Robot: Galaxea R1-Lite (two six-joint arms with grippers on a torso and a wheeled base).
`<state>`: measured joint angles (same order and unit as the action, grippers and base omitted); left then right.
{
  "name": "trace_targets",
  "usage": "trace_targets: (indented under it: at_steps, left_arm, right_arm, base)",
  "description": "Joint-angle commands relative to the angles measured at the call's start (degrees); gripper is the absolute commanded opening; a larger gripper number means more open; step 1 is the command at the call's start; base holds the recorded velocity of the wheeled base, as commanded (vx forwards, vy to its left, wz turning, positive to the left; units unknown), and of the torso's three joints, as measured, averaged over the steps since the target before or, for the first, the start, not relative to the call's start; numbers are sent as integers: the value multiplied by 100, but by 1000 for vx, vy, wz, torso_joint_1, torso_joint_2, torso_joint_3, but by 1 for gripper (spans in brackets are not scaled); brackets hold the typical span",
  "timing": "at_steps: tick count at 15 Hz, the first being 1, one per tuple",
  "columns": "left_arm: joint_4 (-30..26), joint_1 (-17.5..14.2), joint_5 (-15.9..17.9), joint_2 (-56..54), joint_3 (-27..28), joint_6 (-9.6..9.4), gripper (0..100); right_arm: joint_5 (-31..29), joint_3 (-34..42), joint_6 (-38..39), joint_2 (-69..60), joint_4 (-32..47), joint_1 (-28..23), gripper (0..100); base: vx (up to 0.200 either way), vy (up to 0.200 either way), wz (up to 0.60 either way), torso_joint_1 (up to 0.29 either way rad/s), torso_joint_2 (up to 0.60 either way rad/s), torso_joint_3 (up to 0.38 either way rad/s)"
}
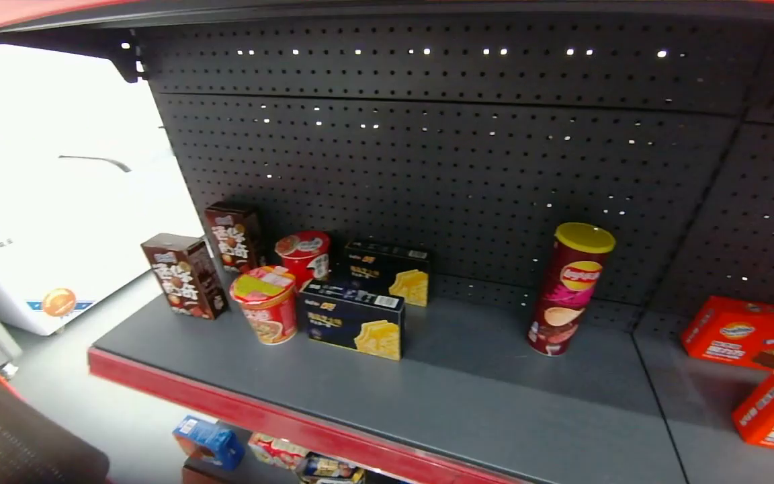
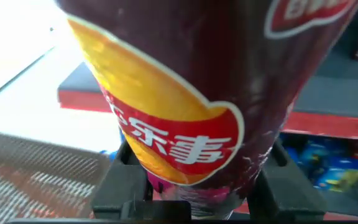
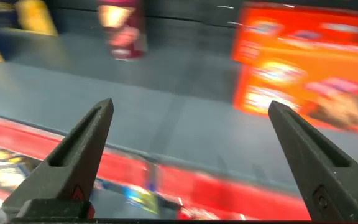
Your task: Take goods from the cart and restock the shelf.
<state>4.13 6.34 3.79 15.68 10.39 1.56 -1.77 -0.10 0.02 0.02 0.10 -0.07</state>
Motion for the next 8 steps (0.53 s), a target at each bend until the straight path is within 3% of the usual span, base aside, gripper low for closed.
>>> trace_targets:
  at_steps: [1,4,8]
  left_arm:
    - [0,-1,-1,14,-10,2,0]
    - [0,-1,-1,-12,-98,2,0]
    - [-62,-1,-1,-170,-239,2,0]
  right_arm:
    - [1,1,6,6,-1,-1,100]
    - [1,1,6,6,-1,-1,100]
    - [1,1,6,6,-1,-1,100]
  base:
    - [0,0,-600,2,2,-2]
    - [0,0,-600,4,2,2]
    - [0,0,0,0,0,0]
